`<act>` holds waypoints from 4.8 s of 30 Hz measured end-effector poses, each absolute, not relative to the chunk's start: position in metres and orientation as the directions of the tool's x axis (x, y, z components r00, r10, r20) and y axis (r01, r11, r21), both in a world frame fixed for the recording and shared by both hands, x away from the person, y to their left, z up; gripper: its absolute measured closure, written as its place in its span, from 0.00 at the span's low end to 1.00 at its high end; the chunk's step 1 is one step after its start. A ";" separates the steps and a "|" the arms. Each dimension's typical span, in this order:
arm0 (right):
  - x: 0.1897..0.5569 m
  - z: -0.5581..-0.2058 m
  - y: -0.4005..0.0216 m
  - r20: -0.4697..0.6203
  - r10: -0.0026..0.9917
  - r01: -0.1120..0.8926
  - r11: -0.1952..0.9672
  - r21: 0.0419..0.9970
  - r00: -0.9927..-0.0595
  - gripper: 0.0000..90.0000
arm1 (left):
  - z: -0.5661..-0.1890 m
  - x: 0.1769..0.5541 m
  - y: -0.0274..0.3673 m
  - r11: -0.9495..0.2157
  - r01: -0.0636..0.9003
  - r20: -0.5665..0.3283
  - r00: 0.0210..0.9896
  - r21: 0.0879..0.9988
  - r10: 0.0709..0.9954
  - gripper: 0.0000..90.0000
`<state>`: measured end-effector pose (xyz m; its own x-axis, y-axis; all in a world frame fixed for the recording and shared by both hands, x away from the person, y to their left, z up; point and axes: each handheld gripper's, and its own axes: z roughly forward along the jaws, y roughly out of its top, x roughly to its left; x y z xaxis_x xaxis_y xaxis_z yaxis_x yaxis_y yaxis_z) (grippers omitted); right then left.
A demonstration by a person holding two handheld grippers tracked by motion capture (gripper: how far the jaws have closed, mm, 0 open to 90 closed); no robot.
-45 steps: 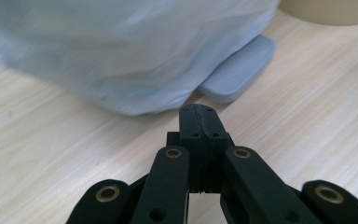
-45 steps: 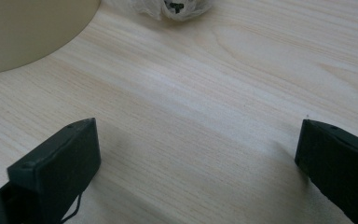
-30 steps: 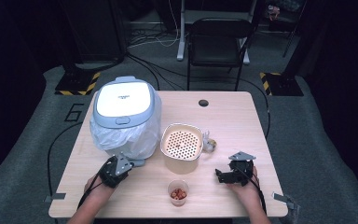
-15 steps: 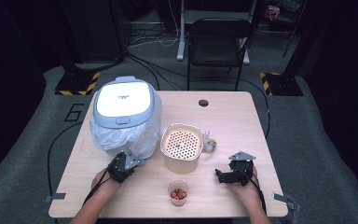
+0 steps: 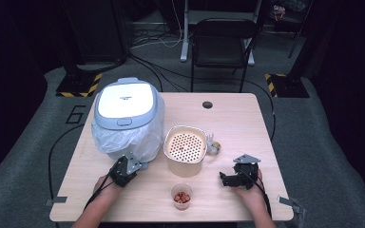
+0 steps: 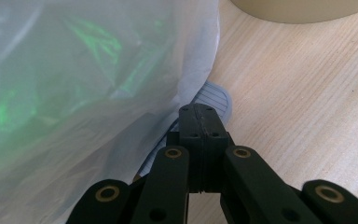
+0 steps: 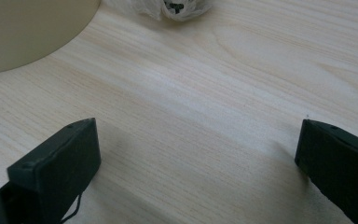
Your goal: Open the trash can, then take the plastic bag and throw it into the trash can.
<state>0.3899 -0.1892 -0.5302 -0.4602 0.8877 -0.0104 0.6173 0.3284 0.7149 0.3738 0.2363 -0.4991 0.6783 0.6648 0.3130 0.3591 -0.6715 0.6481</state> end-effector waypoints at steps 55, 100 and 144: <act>0.408 -0.484 -0.186 0.035 0.843 0.586 0.343 0.735 -0.537 0.37 | -0.516 0.369 0.238 -0.685 0.303 0.365 0.667 0.663 0.649 1.00; 0.482 -0.468 -0.148 0.094 0.821 0.592 0.321 0.740 -0.563 0.25 | -0.515 0.370 0.237 -0.628 0.368 0.308 0.635 0.686 0.708 1.00; 0.477 -0.440 -0.169 0.115 0.830 0.622 0.309 0.719 -0.545 0.73 | -0.516 0.369 0.236 -0.630 0.363 0.317 0.630 0.686 0.709 1.00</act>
